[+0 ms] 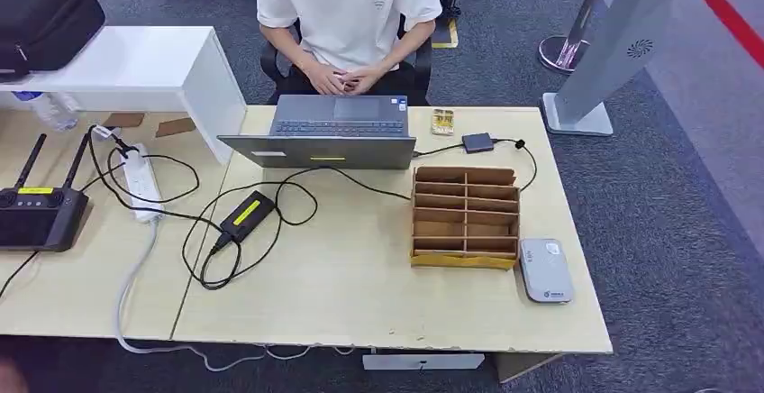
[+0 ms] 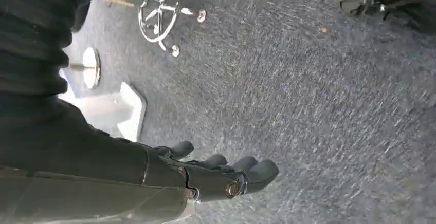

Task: Pass the card to the sensor for recognition and then transmit it.

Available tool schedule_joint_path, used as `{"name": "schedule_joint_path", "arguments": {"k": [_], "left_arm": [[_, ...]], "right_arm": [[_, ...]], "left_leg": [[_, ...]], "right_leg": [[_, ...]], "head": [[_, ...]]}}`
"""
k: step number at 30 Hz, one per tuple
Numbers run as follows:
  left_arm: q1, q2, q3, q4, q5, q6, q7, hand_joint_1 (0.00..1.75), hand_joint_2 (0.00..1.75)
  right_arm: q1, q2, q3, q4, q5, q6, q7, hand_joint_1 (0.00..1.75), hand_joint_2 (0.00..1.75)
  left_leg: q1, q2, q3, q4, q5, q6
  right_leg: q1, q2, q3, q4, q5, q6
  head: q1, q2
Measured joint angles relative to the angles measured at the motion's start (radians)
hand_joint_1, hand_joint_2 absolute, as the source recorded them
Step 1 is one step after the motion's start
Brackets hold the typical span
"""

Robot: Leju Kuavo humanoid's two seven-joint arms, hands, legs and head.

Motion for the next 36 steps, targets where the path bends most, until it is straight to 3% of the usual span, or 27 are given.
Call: {"name": "schedule_joint_path", "arguments": {"k": [1,2,4,6,9,12,16,18,25,29,33,36], "left_arm": [[0.0,0.0,-0.006,0.0,-0.007,0.073,-0.008,0.0,1.75],[0.001,0.0,-0.013,0.0,-0.014,0.169,-0.035,0.0,0.0],[-0.02,0.021,-0.014,0.027,0.009,0.278,-0.13,0.0,0.0],[-0.051,0.081,-0.014,0.056,0.055,0.29,-0.226,0.0,0.0],[-0.101,0.205,-0.014,0.088,0.14,0.291,-0.34,0.0,0.0],[-0.117,0.369,-0.005,0.11,0.228,0.291,-0.487,0.0,0.0],[-0.122,0.49,-0.004,0.122,0.26,0.291,-0.54,0.0,0.0],[-0.124,0.52,-0.004,0.124,0.259,0.291,-0.542,0.0,0.0],[-0.145,0.508,-0.02,0.124,0.198,0.291,-0.386,0.0,0.0],[-0.156,0.489,-0.04,0.124,0.188,0.291,-0.361,0.0,0.0],[-0.162,0.449,-0.068,0.124,0.218,0.291,-0.307,0.0,0.0],[-0.15,0.387,-0.092,0.124,0.236,0.29,-0.231,0.0,0.0]], "right_arm": [[0.0,0.0,-0.01,0.0,-0.002,-0.062,0.029,0.0,1.75],[0.0,0.003,-0.02,0.0,-0.009,-0.155,0.064,0.0,1.75],[0.0,0.005,-0.047,-0.001,-0.027,-0.319,0.108,0.0,1.75],[0.004,0.006,-0.083,-0.019,-0.028,-0.421,0.135,0.0,1.75],[0.029,0.018,-0.155,-0.097,0.073,-0.446,0.178,0.0,1.75],[0.04,0.048,-0.266,-0.164,0.18,-0.448,0.186,0.0,1.75],[0.047,0.09,-0.39,-0.225,0.281,-0.448,0.183,0.0,1.75],[0.044,0.107,-0.447,-0.243,0.327,-0.448,0.174,0.0,1.75],[0.026,0.137,-0.579,-0.245,0.404,-0.448,0.171,0.0,1.75],[0.021,0.14,-0.614,-0.238,0.41,-0.448,0.162,0.0,1.75],[0.006,0.134,-0.636,-0.185,0.422,-0.448,0.139,0.0,1.75],[-0.005,0.126,-0.652,-0.14,0.436,-0.448,0.119,0.0,1.75]], "left_leg": [[0.0,0.0,0.0,0.0,0.0,0.0],[0.0,0.0,0.0,0.0,0.0,0.0],[0.0,-0.001,0.0,0.0,0.0,0.0],[0.004,0.0,0.0,0.0,0.002,-0.004],[0.007,0.0,0.0,-0.001,0.001,-0.009],[0.01,0.006,0.002,-0.001,0.0,-0.013],[0.01,0.006,0.003,-0.001,0.0,-0.014],[0.01,0.005,0.003,-0.001,0.0,-0.014],[0.009,0.006,0.003,-0.001,0.0,-0.014],[0.009,0.006,0.004,-0.001,0.0,-0.014],[0.008,0.006,0.004,-0.001,0.0,-0.014],[0.008,0.006,0.004,-0.001,0.0,-0.015]], "right_leg": [[0.0,0.0,0.0,0.0,0.0,0.0],[0.0,0.0,0.0,0.0,0.0,0.0],[0.0,0.0,0.0,0.0,0.0,0.0],[0.004,0.0,0.0,0.0,0.002,-0.003],[0.006,0.0,0.0,0.001,0.002,-0.009],[0.009,0.006,-0.002,0.002,0.002,-0.013],[0.01,0.006,-0.002,0.004,0.0,-0.017],[0.01,0.005,-0.002,0.004,-0.001,-0.017],[0.009,0.005,-0.001,0.004,0.0,-0.017],[0.009,0.005,-0.001,0.004,0.0,-0.017],[0.008,0.005,-0.001,0.004,0.0,-0.017],[0.007,0.005,-0.001,0.003,0.0,-0.017]], "head": [[0.0,0.0],[0.0,0.0],[0.0,0.0],[0.002,0.0],[0.002,0.0],[0.0,0.0],[0.0,0.0],[0.0,0.0],[0.0,0.0],[0.0,0.0],[0.001,0.0],[0.001,0.0]]}}
